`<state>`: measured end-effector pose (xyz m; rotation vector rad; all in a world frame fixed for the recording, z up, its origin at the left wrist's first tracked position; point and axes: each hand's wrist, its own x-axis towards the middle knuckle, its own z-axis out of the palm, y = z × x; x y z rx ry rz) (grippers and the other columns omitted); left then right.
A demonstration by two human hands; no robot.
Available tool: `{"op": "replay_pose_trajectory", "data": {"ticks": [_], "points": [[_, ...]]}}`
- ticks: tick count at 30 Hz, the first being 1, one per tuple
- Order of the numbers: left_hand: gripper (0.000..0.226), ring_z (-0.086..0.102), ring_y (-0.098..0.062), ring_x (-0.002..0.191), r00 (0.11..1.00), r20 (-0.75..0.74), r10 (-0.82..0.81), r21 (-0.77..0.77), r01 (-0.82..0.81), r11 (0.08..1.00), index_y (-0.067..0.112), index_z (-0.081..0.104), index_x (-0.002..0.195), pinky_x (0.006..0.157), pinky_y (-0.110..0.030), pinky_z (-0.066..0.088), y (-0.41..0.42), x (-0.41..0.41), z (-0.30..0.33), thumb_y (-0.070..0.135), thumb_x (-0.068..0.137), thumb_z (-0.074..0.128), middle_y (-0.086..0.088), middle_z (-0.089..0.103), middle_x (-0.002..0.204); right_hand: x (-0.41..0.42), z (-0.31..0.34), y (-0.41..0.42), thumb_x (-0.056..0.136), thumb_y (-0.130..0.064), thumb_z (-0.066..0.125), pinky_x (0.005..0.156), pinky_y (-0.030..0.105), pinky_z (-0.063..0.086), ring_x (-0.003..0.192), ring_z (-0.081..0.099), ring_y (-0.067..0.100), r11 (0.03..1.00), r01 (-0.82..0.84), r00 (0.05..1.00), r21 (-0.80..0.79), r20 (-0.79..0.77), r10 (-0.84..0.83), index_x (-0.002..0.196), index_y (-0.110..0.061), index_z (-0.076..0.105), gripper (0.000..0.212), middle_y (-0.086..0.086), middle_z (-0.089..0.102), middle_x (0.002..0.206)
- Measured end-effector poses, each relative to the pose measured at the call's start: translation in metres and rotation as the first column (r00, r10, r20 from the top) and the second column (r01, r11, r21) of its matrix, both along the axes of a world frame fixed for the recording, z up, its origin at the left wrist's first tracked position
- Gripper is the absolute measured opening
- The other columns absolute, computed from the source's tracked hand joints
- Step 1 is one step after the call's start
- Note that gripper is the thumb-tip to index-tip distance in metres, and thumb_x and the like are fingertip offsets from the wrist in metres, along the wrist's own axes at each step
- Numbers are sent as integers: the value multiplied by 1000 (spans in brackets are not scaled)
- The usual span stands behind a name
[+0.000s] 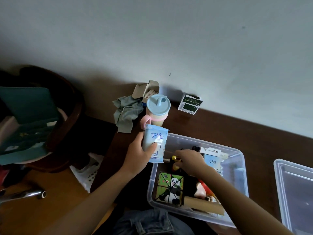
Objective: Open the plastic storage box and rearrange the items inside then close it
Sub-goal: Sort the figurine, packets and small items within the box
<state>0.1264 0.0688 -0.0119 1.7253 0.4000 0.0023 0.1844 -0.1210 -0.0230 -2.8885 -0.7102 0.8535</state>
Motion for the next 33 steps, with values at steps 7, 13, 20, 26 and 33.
{"op": "replay_pose_trajectory", "data": {"ticks": [7, 13, 20, 26, 33], "points": [[29, 69, -13, 87, 1000, 8, -28, 113, 27, 993, 18, 57, 111, 76, -38, 58, -17, 6, 8, 16, 84, 69, 0, 70, 101, -6, 21, -26, 87, -32, 59, 76, 33, 47, 102, 60, 27, 998, 48, 998, 50, 33, -50, 105, -22, 59, 20, 2, 65, 110], [27, 67, -1, 84, 999, 47, 16, 0, -16, 1000, 18, 57, 109, 70, -19, 54, -25, 1, 9, 11, 85, 68, 4, 69, 99, -8, 51, -58, 84, -24, 69, 59, 24, 53, 66, 66, 9, 855, 283, 958, 435, -96, -269, 78, -24, 63, 8, -8, 67, 76], [24, 66, 5, 76, 988, 64, 138, -121, -129, 984, 15, 57, 106, 61, -15, 53, -39, 0, 6, 4, 86, 66, 5, 67, 94, -19, 57, -104, 84, -18, 69, 72, 17, 52, 73, 61, -2, 826, 325, 939, 460, -264, -222, 75, -31, 64, 17, -12, 66, 79], [19, 67, -1, 77, 983, 44, 176, -159, -167, 973, 10, 58, 102, 58, -14, 53, -39, 0, 1, 4, 87, 65, 4, 67, 92, -44, 37, -108, 85, -22, 68, 88, 24, 50, 97, 59, 6, 938, 179, 949, 296, -302, -86, 106, -21, 65, 21, -9, 64, 106], [12, 67, -9, 74, 972, -19, 234, -182, -234, 955, 13, 60, 96, 56, -17, 54, -29, -8, -1, 2, 89, 61, -2, 68, 90, -30, 62, -94, 90, -43, 56, 88, 29, 49, 102, 59, 9, 992, 46, 997, 115, -70, -38, 110, -31, 65, 26, -12, 66, 114]]}}
